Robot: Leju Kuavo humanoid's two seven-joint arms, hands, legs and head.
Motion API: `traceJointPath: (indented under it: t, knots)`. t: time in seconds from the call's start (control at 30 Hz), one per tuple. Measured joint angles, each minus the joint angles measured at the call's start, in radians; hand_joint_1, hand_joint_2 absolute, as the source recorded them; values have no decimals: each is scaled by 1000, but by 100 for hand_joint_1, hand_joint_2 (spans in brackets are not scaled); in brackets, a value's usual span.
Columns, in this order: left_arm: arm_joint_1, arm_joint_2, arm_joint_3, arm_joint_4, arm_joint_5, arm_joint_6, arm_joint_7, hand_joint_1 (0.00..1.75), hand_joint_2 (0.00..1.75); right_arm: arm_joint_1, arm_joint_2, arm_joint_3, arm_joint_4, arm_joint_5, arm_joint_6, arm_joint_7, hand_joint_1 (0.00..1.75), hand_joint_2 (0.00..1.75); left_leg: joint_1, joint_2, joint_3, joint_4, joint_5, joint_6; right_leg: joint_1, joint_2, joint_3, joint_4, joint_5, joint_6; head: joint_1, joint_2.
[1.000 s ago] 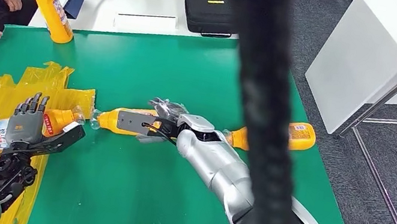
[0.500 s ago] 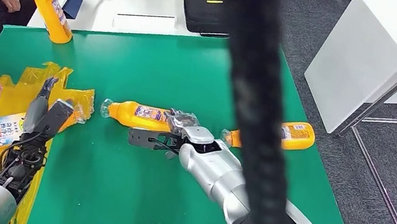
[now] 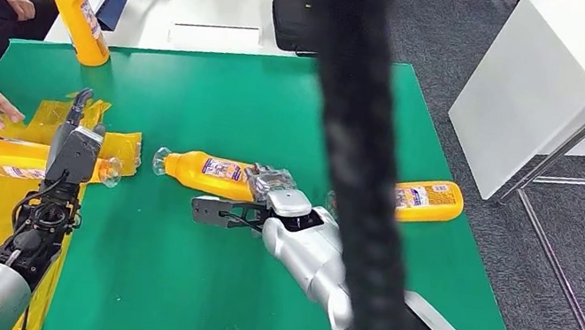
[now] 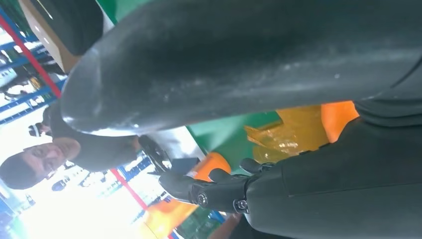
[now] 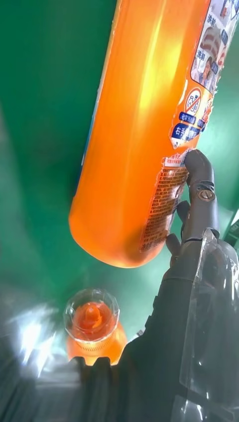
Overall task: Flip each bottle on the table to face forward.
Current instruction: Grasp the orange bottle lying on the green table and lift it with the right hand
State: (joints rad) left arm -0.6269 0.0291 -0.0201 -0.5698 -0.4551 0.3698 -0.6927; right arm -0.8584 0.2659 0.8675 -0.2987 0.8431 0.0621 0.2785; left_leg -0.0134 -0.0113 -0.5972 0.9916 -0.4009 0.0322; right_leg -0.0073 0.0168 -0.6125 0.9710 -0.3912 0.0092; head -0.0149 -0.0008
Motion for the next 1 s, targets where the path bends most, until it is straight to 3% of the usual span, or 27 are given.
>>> traceJointPath:
  t: [0.07, 0.2, 0.23, 0.27, 0.3, 0.4, 0.43, 0.5, 1.0]
  knots:
    - [0, 0, -15, -3, 22, -4, -2, 0, 0, 3, 0, 3, 0, 8, 1, 6, 0, 175, 0, 0, 1, 0, 0, 0, 0, 0, 1, 0, 0, 0, 0, 0]
    - [-1, 1, -34, -7, 38, -6, -6, 0, 0, 7, -1, 7, 0, 14, 1, 13, 169, 175, 0, 0, 3, 0, 0, 0, 0, 0, 3, 0, 0, 0, 0, 0]
    - [-1, 1, -38, -7, 42, -8, -6, 0, 0, 8, -1, 9, 0, 16, 2, 15, 175, 175, 0, 0, 3, 0, 0, 0, 0, 0, 3, 0, 0, 0, 0, 0]
    - [-1, 1, -42, -8, 48, -9, -6, 0, 0, 8, -2, 10, 0, 19, 2, 18, 173, 175, 0, 0, 3, 0, 0, 0, 0, 0, 3, 0, 0, 0, 0, 0]
    - [-1, 2, -45, -11, 57, -11, -7, 0, 0, 8, -2, 10, 0, 23, 3, 24, 153, 175, 0, 0, 4, 0, 0, 0, 0, 0, 3, 0, 0, 0, 0, 0]
    - [1, 2, -62, -28, 90, -16, -7, 0, 0, 9, -4, 16, 1, 36, 11, 45, 40, 175, 0, 0, 5, 0, 0, 0, 0, 0, 5, 0, 0, 0, 0, 0]
    - [2, 3, -67, -35, 99, -17, -7, 0, 0, 10, -4, 18, 2, 39, 14, 51, 17, 175, 0, 0, 6, 0, 0, 0, 0, 0, 5, 0, 0, 0, 0, 0]
    - [7, 3, -78, -53, 113, -18, -6, 0, 0, 15, -5, 20, 4, 43, 17, 59, 0, 175, 0, 0, 7, 0, 0, 0, 0, 0, 6, 0, 0, 0, 0, 0]
    - [81, 27, -141, -195, 171, -12, 22, 0, 0, 30, -7, 27, 8, 88, 38, 85, 0, 175, -1, -4, 18, -1, -4, 1, 0, -1, 8, -1, -6, -1, 0, 0]
